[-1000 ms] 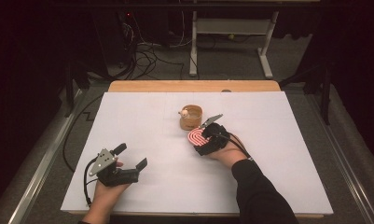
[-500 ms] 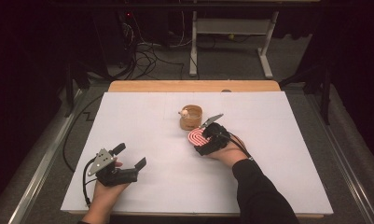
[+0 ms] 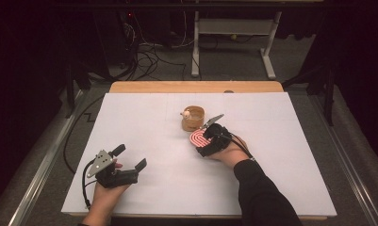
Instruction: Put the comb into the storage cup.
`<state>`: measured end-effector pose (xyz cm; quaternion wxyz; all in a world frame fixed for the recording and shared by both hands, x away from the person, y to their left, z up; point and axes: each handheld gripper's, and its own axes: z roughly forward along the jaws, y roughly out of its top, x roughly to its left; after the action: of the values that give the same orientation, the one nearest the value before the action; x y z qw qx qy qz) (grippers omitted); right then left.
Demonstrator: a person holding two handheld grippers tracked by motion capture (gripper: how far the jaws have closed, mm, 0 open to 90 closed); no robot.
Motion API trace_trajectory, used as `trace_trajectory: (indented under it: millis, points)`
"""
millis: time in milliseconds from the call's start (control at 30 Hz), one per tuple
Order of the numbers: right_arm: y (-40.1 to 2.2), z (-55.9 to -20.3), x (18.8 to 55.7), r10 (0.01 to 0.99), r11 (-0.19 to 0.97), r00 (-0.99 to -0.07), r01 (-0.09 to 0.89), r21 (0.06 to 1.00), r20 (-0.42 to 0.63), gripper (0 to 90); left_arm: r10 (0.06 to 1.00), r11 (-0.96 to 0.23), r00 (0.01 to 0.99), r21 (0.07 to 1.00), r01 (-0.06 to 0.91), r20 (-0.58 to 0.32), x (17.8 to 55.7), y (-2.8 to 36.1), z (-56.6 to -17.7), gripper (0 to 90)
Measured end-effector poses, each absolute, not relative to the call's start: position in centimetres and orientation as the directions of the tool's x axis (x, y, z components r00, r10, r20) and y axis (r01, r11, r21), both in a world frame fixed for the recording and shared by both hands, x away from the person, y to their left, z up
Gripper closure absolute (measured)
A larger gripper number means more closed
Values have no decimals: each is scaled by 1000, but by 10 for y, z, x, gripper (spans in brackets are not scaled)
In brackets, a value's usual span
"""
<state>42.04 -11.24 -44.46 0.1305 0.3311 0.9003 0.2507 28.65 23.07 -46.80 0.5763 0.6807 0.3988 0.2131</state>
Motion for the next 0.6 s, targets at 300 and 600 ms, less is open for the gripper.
trace_trajectory:
  millis: [300,600]
  points:
    - [-115,-443,420,666,651,-742,534,539,-69,204,786,-18,594,955,297,-170,286,229,-468,0]
    - [-118,-443,418,670,643,-739,529,554,-72,205,786,-14,593,955,296,-172,287,230,-468,0]
